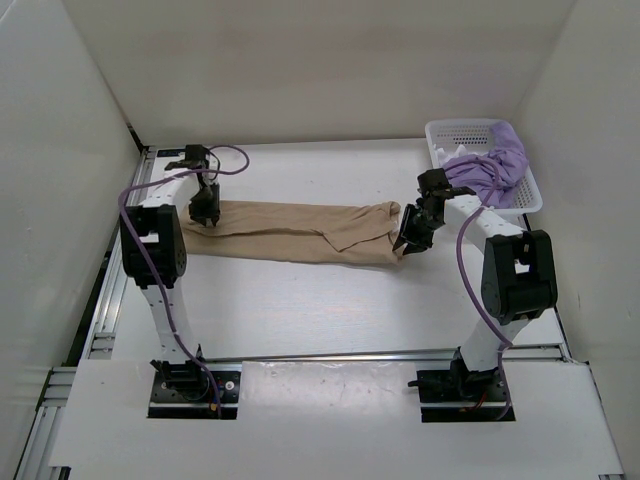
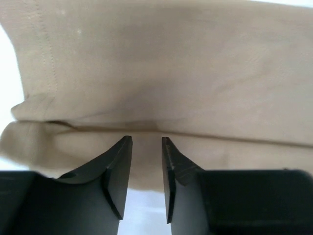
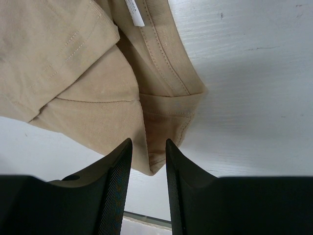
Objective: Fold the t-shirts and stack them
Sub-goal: Fold the other side of the tshirt into a rectangle
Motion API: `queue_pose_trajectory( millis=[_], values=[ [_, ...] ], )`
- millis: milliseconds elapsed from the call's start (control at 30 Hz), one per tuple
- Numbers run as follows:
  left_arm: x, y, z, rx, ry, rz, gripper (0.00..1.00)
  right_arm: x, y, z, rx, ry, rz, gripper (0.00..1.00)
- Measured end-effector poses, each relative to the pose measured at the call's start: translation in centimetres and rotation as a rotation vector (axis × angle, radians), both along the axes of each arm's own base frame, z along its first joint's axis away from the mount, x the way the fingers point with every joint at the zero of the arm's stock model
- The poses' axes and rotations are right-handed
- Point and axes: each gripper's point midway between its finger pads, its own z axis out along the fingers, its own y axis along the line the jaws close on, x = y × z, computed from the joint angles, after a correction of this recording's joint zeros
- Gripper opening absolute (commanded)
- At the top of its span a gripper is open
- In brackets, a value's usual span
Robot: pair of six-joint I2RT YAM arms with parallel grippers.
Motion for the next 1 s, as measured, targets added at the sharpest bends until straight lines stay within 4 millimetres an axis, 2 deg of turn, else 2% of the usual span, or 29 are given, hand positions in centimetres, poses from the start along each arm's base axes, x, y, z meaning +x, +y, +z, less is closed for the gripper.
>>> queue_pose_trajectory(
  millis=[33,133,233,333,467,533,767,1000],
  values=[
    [0.1,-0.2,0.6,-0.002,-0.014,-0.005,0.46,0.0,0.0,0.0,0.000,0.000,0.000,0.38],
    [0.1,-1.1,2.4,-0.009,-0.058,-0.025,0.46,0.0,0.0,0.0,0.000,0.000,0.000,0.38],
    [-0.7,-2.6,3.5,-0.019,-0.079,-0.059,0.40,0.0,0.0,0.0,-0.001,0.001,0.000,0.38],
    [-2.1,-3.8,2.6,-0.029,-0.045,-0.087,0.33,-0.2,-0.1,-0.2,-0.002,0.006,0.000,0.38],
    [-4.6,-5.0,0.3,-0.045,0.047,-0.121,0.33,-0.6,-0.2,-0.5,-0.006,0.018,0.000,0.38],
    [-5.1,-5.4,-0.2,-0.046,0.069,-0.132,0.33,-0.6,-0.2,-0.5,-0.007,0.018,-0.001,0.38],
    [-5.2,-6.0,-1.1,-0.044,0.097,-0.146,0.35,-1.2,-0.3,-1.1,-0.012,0.038,-0.001,0.38],
    [-3.6,-5.9,-2.3,-0.027,0.105,-0.141,0.36,-1.5,-0.5,-1.4,-0.021,0.046,-0.003,0.38]
  ],
)
